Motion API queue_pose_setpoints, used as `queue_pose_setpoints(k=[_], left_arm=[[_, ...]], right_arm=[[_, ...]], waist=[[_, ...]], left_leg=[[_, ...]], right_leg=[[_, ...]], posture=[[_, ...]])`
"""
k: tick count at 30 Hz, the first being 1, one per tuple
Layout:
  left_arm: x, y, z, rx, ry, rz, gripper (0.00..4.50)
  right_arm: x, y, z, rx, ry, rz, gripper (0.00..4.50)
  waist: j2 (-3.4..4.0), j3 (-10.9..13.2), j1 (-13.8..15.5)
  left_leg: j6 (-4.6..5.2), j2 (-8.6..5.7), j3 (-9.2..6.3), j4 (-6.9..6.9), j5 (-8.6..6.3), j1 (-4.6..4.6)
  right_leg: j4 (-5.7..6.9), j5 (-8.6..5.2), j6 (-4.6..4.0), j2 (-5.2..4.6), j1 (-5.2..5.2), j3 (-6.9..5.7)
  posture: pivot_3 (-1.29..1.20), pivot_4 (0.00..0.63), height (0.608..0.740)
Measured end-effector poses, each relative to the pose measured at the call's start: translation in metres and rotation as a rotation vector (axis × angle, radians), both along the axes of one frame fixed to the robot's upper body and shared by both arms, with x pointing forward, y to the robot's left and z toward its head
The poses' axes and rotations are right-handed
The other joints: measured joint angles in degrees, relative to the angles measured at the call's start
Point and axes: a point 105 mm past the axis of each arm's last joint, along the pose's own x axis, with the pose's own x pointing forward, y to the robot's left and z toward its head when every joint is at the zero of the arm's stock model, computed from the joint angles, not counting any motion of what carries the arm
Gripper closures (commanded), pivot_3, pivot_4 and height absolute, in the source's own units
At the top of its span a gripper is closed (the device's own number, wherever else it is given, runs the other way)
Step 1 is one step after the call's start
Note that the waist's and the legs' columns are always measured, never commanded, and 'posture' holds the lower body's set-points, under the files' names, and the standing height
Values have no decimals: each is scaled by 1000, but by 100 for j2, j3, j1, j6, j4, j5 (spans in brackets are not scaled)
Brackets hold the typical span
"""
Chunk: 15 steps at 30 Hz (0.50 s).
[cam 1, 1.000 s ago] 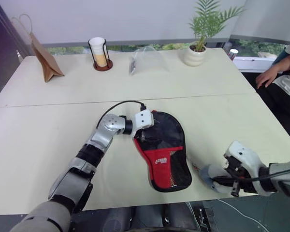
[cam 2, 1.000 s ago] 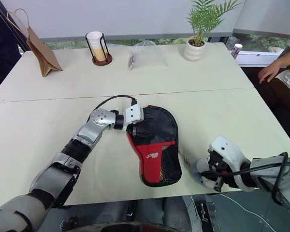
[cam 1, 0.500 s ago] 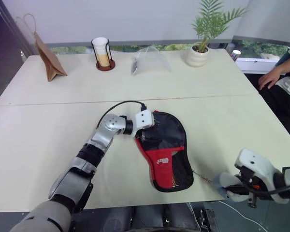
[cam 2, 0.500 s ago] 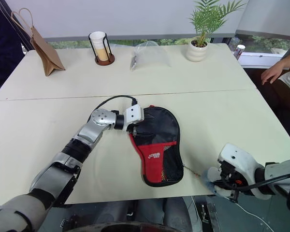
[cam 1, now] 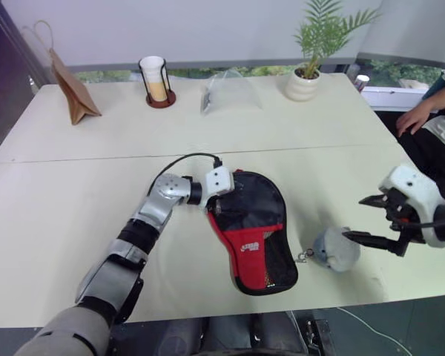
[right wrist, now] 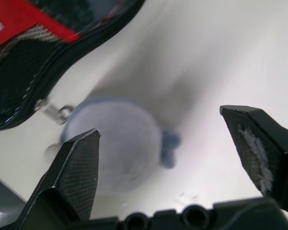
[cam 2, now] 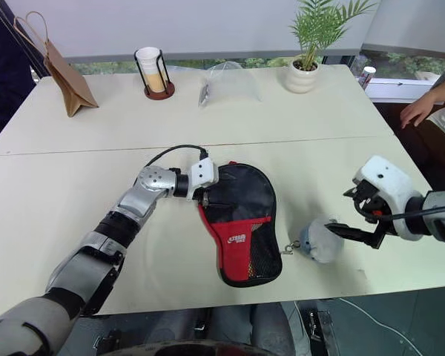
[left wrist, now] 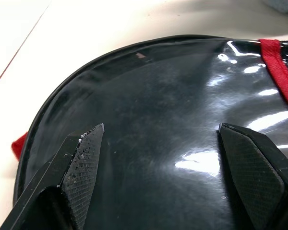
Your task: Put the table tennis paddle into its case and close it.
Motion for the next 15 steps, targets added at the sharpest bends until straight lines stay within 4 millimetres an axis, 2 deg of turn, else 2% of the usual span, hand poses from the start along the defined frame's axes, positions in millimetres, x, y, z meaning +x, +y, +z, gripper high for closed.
queue_pose_setpoints(k=[5,7,9,12,15], left_arm=[[1,16,9,-26,82,39,520],[2,25,22,-67,115,63,520],[-2,33,47,-135,132,55,520],[-13,51,87,-193,105,34,520],[-25,73,112,-215,95,39,520]], right_arm=[[16,8,34,56,-95,63,24],[19,12,43,60,-117,99,24],[22,17,51,73,-139,141,24],[24,24,58,75,-151,193,24],[25,29,61,75,-152,236,24]], waist=[[13,49,-3],[10,74,-1],[7,85,-5],[17,103,-7],[27,111,-9]], left_leg=[[21,-2,6,-3,6,-19],[23,-2,5,-2,7,-46],[23,-8,9,15,9,-106],[23,-13,18,14,10,-109],[24,-13,22,11,8,-107]], right_leg=[[0,24,-15,7,-25,-4],[2,30,-10,12,-52,-5],[15,42,7,12,-112,-3],[14,51,21,9,-118,5],[10,50,20,9,-117,7]], posture=[[0,150,740],[0,150,740],[0,150,740],[0,150,740],[0,150,740]])
